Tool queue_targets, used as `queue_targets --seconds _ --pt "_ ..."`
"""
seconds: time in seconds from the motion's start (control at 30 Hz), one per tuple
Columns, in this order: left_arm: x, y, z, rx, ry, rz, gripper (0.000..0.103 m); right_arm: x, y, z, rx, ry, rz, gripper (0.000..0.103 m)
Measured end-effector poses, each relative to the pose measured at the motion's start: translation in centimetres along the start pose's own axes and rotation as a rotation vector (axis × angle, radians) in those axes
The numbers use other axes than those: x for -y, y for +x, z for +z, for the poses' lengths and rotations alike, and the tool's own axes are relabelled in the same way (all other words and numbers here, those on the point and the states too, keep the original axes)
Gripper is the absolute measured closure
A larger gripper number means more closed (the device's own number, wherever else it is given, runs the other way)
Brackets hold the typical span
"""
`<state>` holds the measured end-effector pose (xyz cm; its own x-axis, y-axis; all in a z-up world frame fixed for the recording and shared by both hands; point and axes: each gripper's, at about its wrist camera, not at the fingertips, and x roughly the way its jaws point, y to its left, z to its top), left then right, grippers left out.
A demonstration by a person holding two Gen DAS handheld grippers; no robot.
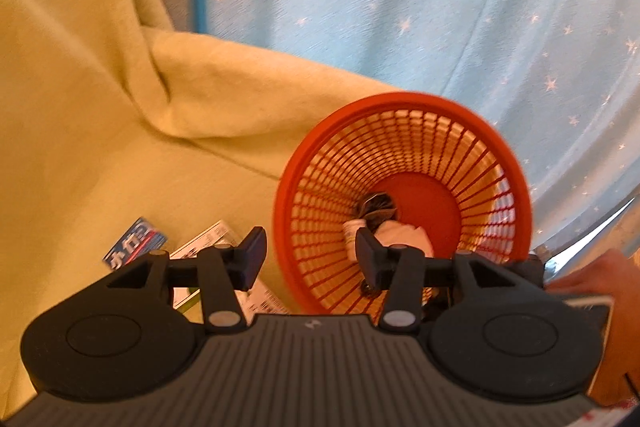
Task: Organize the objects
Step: 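Carry the white pill bottle with the left gripper and drop it into the basket, then lower the left gripper onto the clear plastic box and grasp it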
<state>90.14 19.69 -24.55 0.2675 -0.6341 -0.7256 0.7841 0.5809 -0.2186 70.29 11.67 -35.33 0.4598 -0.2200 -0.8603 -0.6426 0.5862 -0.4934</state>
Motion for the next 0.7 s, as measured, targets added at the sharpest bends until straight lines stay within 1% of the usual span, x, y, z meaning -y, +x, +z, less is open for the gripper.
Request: queue_targets --seconds 0.43,0.53,0.7 --pt "-4.9 -0.8 -4.0 -0.069 -0.057 0.125 0.060 -0.1 0.0 -0.1 0.000 -0.006 -0.005 0.103" --pt "-5.7 -0.5 -4.6 -0.077 -0.068 0.140 0.060 -0.1 -0.1 -0.1 -0.002 -0.010 -0.006 0.103" --pt "-6.3 0.2 -5.4 -0.093 -0.054 0.136 0.060 -0.2 -0.2 -0.3 -0.003 -0.017 -0.008 0.103"
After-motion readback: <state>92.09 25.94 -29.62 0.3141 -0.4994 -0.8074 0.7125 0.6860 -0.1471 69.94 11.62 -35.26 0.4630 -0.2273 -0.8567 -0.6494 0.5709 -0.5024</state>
